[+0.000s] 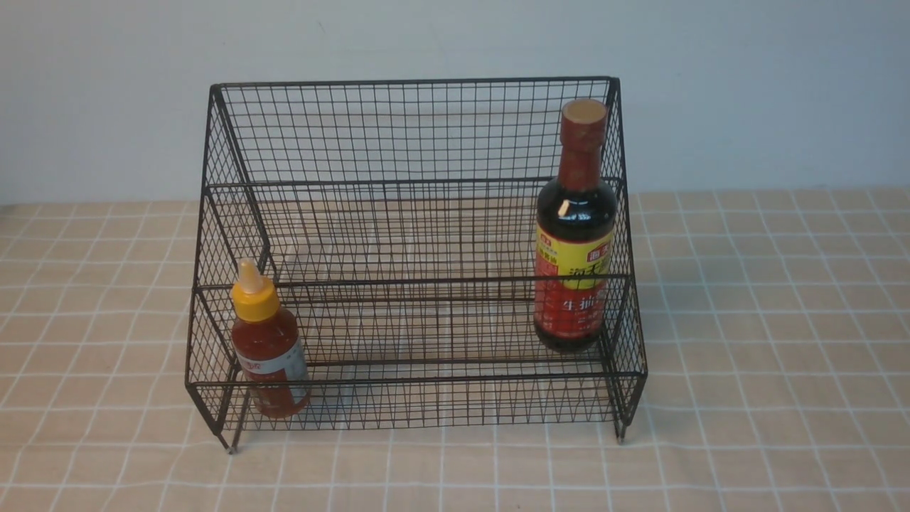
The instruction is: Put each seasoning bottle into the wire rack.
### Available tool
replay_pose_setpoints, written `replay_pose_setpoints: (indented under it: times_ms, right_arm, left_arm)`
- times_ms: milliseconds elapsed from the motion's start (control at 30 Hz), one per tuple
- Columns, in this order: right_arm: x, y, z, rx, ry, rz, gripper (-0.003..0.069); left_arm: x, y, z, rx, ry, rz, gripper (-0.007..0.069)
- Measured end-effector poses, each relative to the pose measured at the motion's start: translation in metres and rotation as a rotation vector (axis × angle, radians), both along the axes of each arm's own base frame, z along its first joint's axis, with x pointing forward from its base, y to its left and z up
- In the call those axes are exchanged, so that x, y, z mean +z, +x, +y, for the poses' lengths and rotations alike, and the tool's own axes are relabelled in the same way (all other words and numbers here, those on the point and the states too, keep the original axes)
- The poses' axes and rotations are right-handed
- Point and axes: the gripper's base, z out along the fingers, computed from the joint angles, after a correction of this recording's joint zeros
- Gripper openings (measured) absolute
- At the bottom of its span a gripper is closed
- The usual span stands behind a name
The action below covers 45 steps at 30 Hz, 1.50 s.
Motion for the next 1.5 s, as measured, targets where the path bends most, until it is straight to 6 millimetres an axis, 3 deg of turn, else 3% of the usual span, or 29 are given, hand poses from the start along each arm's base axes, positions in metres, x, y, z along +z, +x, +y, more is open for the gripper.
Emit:
replay_pose_setpoints:
  times_ms: [67, 233, 333, 433, 1500]
  right_arm:
    - [0.0, 0.0, 0.0, 0.0, 0.0, 0.0, -0.0012]
    - [0.0, 0.0, 0.0, 0.0, 0.0, 0.0, -0.0012]
    - [0.0, 0.0, 0.0, 0.001, 0.001, 0.0, -0.0012]
    - [0.0, 0.0, 0.0, 0.003, 0.003, 0.001, -0.0012]
    - [0.0, 0.0, 0.0, 0.005, 0.005, 0.004, -0.0012]
  left_arm:
    - [-0.038, 0.004, 0.0, 0.024, 0.005, 0.013, -0.0007]
    - [-0.091, 0.009, 0.0, 0.031, 0.004, 0.076, -0.0007]
    - [-0.113, 0.011, 0.0, 0.033, 0.004, 0.139, -0.0007]
    - [-0.122, 0.012, 0.0, 0.033, 0.004, 0.157, -0.0007]
    - [-0.121, 0.013, 0.0, 0.034, -0.001, 0.123, -0.0007]
